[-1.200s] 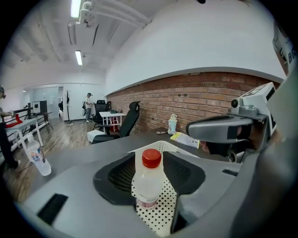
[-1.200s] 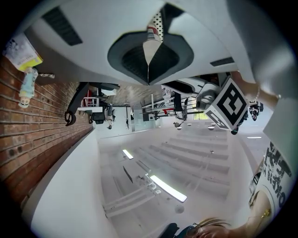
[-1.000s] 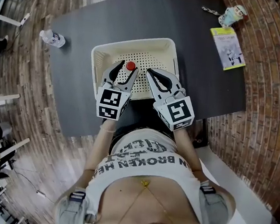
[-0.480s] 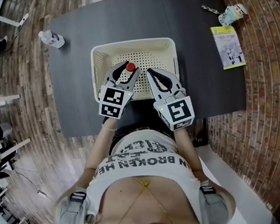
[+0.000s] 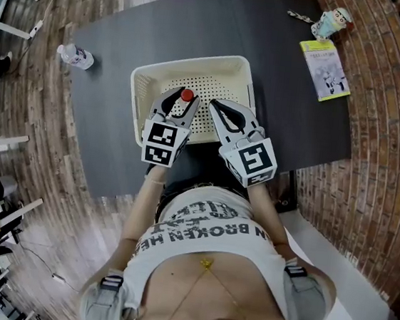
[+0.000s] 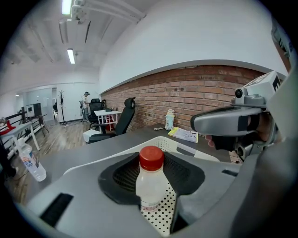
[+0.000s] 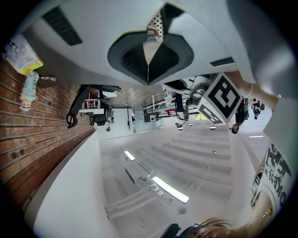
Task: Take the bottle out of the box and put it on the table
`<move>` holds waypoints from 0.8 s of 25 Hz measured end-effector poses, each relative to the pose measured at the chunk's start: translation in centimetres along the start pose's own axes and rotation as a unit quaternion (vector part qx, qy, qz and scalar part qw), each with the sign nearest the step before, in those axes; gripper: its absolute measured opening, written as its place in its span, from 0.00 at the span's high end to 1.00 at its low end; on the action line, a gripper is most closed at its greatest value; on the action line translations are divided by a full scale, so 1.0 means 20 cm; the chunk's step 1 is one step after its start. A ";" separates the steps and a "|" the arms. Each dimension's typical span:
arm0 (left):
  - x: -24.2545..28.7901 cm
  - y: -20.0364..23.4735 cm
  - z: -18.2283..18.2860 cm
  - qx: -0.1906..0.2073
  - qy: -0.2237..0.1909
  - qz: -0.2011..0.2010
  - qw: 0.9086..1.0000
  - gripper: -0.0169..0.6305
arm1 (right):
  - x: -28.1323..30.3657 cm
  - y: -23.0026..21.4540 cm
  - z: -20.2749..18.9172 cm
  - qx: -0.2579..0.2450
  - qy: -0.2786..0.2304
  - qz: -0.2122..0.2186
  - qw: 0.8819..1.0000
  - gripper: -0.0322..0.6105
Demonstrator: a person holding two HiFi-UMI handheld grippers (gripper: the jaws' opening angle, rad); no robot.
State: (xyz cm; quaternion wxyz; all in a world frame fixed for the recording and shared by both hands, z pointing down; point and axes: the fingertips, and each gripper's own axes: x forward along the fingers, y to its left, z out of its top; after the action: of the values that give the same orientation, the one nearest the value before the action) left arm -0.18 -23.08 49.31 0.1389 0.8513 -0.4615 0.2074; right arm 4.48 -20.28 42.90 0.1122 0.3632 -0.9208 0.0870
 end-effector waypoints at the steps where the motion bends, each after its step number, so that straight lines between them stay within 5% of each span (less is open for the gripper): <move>1: 0.00 0.00 0.00 0.000 0.000 -0.001 1.000 0.73 | 0.00 0.00 0.00 0.001 0.000 0.000 1.000 0.94; 20: -0.01 -0.01 0.02 -0.002 -0.006 -0.003 1.000 0.73 | -0.06 0.02 0.03 -0.008 -0.010 -0.003 1.000 0.94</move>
State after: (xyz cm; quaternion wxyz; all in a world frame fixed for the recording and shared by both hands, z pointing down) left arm -0.03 -23.05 48.98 0.1384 0.8536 -0.4604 0.2005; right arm 4.90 -19.34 42.03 0.1064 0.3657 -0.9215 0.0760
